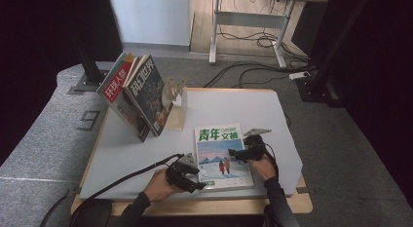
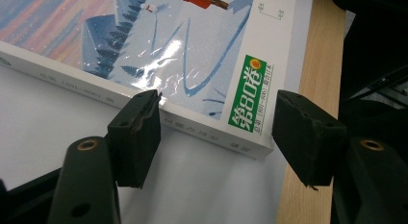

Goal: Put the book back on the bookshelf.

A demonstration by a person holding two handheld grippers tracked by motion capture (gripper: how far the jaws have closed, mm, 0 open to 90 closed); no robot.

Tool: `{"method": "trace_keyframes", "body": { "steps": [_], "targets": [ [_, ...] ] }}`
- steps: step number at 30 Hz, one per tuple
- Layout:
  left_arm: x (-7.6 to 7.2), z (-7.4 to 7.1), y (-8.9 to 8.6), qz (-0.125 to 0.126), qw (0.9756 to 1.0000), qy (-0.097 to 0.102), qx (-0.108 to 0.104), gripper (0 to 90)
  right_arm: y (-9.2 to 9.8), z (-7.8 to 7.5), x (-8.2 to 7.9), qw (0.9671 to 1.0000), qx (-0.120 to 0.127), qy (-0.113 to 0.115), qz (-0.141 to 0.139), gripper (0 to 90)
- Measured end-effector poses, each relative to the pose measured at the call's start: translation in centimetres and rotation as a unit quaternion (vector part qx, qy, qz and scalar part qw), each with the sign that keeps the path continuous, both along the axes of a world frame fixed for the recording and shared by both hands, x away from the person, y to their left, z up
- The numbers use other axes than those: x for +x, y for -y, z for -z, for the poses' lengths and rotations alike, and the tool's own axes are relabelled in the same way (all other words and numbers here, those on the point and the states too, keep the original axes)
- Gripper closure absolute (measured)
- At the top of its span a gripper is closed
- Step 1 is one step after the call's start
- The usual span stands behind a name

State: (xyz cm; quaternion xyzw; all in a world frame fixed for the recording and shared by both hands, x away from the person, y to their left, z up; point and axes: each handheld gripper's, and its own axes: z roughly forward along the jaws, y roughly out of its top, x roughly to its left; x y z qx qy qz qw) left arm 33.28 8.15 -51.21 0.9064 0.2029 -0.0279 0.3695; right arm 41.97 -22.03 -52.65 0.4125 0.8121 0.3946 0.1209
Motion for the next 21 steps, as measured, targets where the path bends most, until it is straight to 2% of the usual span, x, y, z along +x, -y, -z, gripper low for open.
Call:
{"method": "trace_keyframes", "body": {
  "steps": [3, 7, 9, 13, 15, 18, 21],
  "targets": [
    [0.4, 0.0, -0.2, 0.001, 1.0, -0.006, -0.001, 33.1, 0.1, -0.1, -0.2, 1.0, -0.003, 0.001, -0.003, 11.3],
    [1.2, 0.1, -0.5, -0.02, 0.9996, 0.005, 0.018, 25.1, 0.4, -0.1, -0.5, 1.0, -0.003, 0.0, -0.004, 11.2],
    [1.4, 0.0, -0.6, -0.032, 0.999, 0.018, 0.025, 22.5, 0.5, 0.0, -0.6, 1.0, -0.002, -0.001, -0.004, 11.2],
    [1.8, -0.2, -1.0, -0.055, 0.9962, 0.045, 0.05, 16.2, 0.6, -0.1, -0.8, 1.0, -0.003, -0.001, -0.004, 11.6],
    [2.0, -0.2, -1.3, -0.065, 0.9937, 0.062, 0.068, 14.1, 0.6, -0.1, -1.0, 1.0, -0.002, -0.001, -0.005, 11.6],
    [2.4, 0.0, -2.0, -0.083, 0.9914, 0.068, 0.075, 12.6, 0.8, 0.0, -1.2, 1.0, 0.0, -0.003, -0.006, 11.6],
    [2.9, 0.3, -2.7, -0.106, 0.9872, 0.083, 0.087, 8.6, 0.9, 0.1, -1.3, 0.9999, 0.006, -0.007, -0.006, 11.6]
  ]
}}
